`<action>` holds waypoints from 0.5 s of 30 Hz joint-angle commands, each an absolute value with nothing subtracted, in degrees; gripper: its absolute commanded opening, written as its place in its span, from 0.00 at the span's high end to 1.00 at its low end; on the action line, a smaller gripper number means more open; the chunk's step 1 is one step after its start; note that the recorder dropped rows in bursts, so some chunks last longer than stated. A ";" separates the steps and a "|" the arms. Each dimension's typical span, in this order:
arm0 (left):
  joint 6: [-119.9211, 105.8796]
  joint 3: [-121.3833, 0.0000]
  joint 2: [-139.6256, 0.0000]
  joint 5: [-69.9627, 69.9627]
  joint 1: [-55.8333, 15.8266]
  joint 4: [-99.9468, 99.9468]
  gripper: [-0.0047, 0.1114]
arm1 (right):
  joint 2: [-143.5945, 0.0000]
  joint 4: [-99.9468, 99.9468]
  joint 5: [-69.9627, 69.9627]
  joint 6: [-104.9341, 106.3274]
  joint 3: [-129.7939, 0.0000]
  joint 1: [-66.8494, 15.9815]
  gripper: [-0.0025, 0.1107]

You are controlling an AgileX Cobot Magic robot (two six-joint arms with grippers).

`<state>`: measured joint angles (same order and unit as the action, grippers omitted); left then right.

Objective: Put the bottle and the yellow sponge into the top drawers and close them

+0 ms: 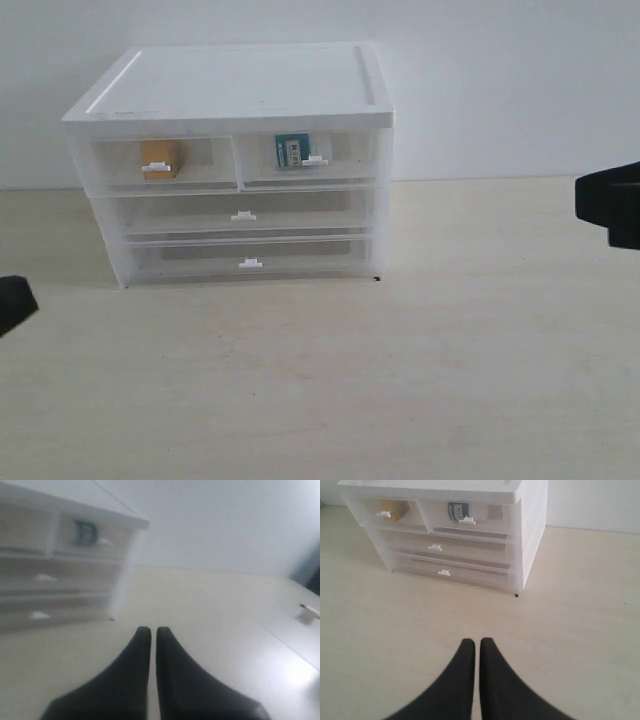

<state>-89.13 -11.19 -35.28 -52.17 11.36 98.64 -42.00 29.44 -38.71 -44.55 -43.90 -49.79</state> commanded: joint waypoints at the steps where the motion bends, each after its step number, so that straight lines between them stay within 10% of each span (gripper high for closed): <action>1: -88.40 -11.24 -24.64 -36.18 8.05 99.95 0.93 | -41.83 29.27 -38.80 -44.57 -43.83 -49.68 0.98; 15: -90.46 -11.24 -2.40 -14.73 2.71 99.95 0.93 | -41.83 29.27 -38.80 -44.56 -43.83 -49.68 0.98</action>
